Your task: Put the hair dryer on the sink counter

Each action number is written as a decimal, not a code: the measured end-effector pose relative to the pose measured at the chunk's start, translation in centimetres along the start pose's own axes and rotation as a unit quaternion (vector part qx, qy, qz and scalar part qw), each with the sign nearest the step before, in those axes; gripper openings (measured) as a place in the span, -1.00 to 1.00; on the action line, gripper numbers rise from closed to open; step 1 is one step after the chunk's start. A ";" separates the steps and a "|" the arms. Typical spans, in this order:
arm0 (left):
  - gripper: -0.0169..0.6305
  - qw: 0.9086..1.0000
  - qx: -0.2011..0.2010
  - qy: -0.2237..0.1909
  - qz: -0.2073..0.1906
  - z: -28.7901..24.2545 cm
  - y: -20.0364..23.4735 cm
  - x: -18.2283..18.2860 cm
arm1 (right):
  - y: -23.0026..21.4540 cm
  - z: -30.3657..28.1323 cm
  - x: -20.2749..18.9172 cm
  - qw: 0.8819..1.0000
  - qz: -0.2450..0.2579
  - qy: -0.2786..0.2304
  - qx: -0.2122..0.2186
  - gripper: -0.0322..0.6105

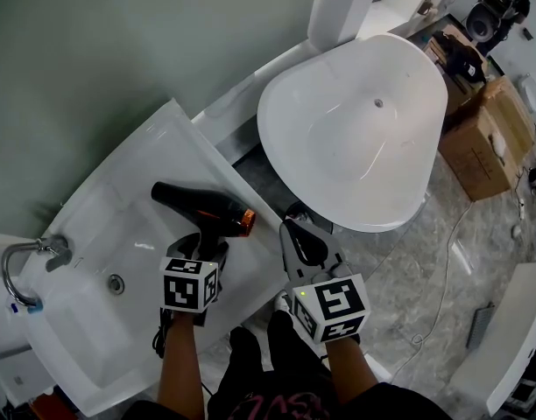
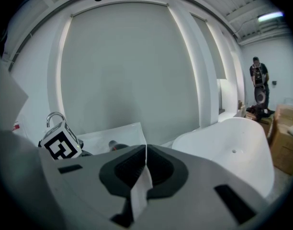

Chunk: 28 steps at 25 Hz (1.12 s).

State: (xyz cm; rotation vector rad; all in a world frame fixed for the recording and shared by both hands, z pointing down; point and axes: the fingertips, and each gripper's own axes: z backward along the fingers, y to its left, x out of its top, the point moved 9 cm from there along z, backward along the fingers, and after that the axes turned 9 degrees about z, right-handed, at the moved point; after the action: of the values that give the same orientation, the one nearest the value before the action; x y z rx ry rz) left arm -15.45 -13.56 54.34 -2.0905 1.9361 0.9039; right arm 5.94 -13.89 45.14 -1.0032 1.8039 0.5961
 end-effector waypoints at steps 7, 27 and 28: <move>-0.17 0.999 0.005 -0.033 0.009 2.6 -0.6 -0.2 | 0.2 1.1 0.6 1.000 0.002 -0.012 0.002 -0.83; -0.92 0.964 0.064 -0.256 0.034 19.2 -2.0 1.1 | 5.4 7.5 8.6 0.993 0.043 -0.108 0.038 -0.83; -0.92 0.962 0.063 -0.264 0.031 19.9 -2.2 1.0 | 5.8 7.8 9.0 0.992 0.048 -0.112 0.042 -0.83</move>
State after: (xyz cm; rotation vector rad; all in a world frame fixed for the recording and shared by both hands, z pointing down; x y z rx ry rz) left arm -19.80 -4.24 37.11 -1.5206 1.7219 1.1694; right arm 3.12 -8.18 33.50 -0.7650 1.6696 0.6594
